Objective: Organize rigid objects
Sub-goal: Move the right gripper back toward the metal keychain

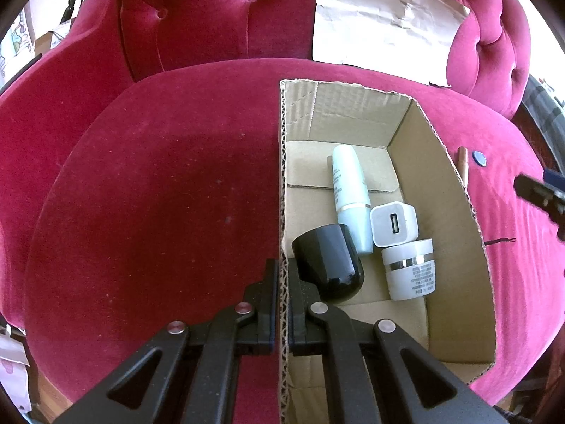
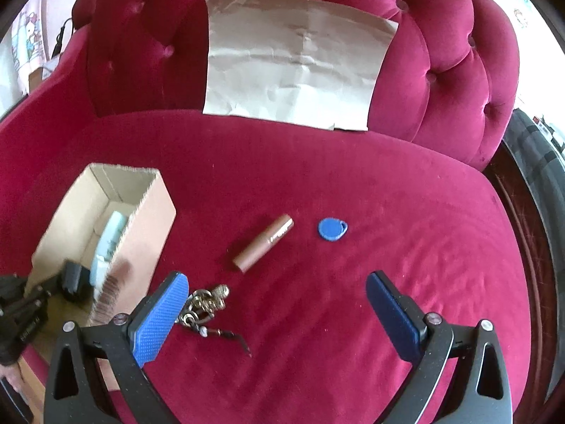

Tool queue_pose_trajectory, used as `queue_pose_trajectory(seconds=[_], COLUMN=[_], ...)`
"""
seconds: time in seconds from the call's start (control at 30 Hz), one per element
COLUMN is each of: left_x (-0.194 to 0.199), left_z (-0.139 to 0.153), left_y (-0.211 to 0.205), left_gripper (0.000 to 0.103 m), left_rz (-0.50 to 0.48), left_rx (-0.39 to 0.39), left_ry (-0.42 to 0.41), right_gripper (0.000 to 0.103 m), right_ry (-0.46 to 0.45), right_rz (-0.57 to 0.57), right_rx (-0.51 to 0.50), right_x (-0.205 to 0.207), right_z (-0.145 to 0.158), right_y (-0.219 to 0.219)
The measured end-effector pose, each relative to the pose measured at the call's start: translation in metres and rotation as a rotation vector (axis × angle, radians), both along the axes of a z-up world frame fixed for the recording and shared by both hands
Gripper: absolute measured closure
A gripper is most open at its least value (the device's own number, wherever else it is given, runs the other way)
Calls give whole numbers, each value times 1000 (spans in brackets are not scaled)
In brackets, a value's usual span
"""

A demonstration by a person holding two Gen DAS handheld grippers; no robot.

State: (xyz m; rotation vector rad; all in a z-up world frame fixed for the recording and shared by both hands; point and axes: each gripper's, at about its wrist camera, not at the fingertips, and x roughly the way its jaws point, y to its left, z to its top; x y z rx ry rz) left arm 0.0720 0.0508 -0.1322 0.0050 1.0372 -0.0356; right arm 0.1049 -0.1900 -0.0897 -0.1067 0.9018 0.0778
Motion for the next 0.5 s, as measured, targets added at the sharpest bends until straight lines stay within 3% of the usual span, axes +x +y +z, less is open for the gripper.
queue_pose_trajectory(seconds=[0.5], left_x=[0], left_z=[1], left_y=[-1], left_gripper=[100], left_rz=[2], left_rx=[-2], left_ry=[-1], right_gripper=[0], right_ry=[71], right_rz=[84], right_rx=[21], right_x=[-3], right_z=[-29], right_y=[11])
